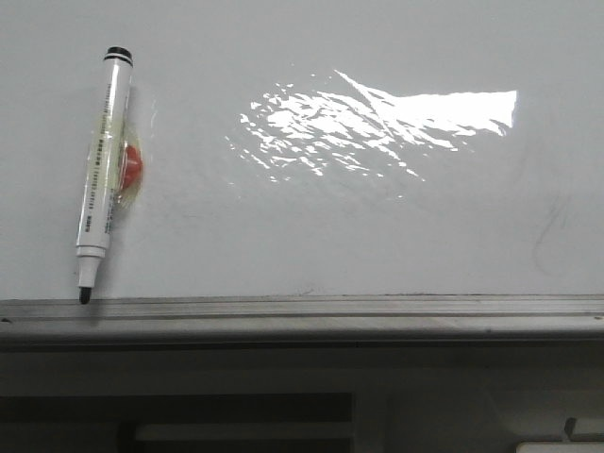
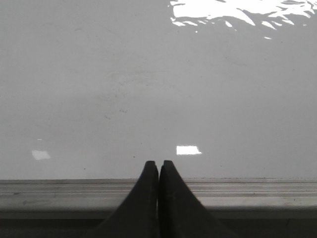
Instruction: Write number 9 on whiteboard
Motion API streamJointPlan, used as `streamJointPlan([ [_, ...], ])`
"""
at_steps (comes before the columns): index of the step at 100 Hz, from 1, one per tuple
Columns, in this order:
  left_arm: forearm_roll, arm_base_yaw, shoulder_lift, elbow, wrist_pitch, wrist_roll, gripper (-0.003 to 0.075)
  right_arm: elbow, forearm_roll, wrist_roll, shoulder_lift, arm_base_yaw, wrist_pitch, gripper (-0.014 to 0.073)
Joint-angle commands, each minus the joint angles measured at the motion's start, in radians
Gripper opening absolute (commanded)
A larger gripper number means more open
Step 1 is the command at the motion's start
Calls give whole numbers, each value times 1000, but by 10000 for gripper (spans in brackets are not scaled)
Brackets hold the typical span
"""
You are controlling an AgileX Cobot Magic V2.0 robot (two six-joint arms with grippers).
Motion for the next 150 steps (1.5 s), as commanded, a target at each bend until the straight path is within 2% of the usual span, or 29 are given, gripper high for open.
streamJointPlan([
  [1, -1, -4, -29, 21, -57, -6, -20, 29, -3, -2, -17, -6, -20, -61],
  [58, 5, -4, -29, 21, -57, -6, -20, 29, -3, -2, -17, -6, -20, -62],
  [80, 29, -4, -27, 21, -142, -6, -20, 29, -5, -2, -17, -6, -20, -61],
  [100, 23, -4, -27, 21, -140, -6, -20, 29, -5, -2, -17, -6, -22, -62],
  [134, 50, -4, -27, 21, -276, -3, -20, 29, 11, -2, -17, -6, -205, -61],
  [150, 29, -4, -27, 21, -335, -3, -20, 29, 183, 4, -17, -6, -372, -61],
])
